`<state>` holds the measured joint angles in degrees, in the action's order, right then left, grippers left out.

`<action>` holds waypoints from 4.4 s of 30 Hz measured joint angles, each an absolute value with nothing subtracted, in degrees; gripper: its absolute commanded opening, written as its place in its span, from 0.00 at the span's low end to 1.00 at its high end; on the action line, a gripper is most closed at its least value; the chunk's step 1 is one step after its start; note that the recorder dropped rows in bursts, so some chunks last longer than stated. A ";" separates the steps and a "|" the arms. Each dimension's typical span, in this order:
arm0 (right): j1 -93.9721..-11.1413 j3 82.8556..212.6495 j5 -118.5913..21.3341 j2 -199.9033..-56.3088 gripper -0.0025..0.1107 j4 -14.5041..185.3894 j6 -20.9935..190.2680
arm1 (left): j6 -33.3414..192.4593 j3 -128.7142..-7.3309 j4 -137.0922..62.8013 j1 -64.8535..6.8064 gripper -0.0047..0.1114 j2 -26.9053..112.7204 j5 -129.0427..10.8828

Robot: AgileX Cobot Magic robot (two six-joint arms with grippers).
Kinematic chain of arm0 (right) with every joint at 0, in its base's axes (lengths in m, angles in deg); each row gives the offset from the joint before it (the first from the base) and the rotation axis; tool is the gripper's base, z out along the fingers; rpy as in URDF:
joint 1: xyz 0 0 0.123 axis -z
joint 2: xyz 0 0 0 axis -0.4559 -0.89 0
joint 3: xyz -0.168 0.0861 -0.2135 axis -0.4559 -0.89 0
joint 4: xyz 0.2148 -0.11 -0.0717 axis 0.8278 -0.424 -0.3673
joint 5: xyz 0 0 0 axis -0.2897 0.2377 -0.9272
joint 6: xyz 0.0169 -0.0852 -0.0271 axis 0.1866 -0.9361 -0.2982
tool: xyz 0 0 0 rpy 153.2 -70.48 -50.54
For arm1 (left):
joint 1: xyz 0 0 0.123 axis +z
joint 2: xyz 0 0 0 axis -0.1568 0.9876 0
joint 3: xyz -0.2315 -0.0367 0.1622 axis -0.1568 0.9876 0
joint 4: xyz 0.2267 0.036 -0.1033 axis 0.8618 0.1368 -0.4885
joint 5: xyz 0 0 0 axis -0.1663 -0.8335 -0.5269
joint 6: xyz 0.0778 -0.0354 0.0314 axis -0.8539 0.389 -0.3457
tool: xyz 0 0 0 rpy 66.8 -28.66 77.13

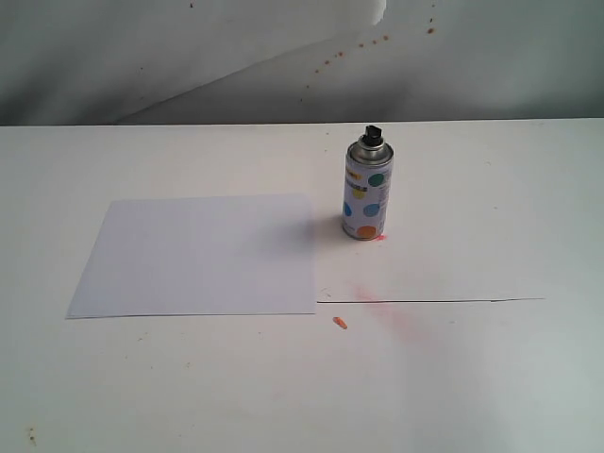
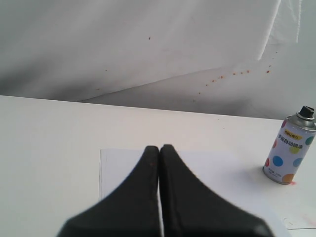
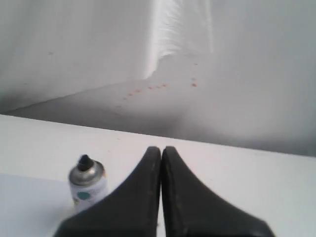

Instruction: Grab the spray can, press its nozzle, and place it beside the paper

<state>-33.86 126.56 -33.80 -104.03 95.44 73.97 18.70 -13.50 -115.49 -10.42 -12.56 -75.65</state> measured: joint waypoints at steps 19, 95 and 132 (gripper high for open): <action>-23.51 89.22 -37.14 -66.74 0.02 98.35 74.12 | 18.70 -13.50 -115.69 -10.42 0.04 -12.56 -75.65; -23.51 83.03 -28.60 -56.67 0.02 83.47 88.75 | 29.79 -13.50 -98.31 -10.42 0.04 -18.00 -77.56; -23.51 83.03 -28.60 -56.67 0.02 83.47 88.75 | 79.99 -7.61 -42.54 -18.00 0.04 -26.65 -78.12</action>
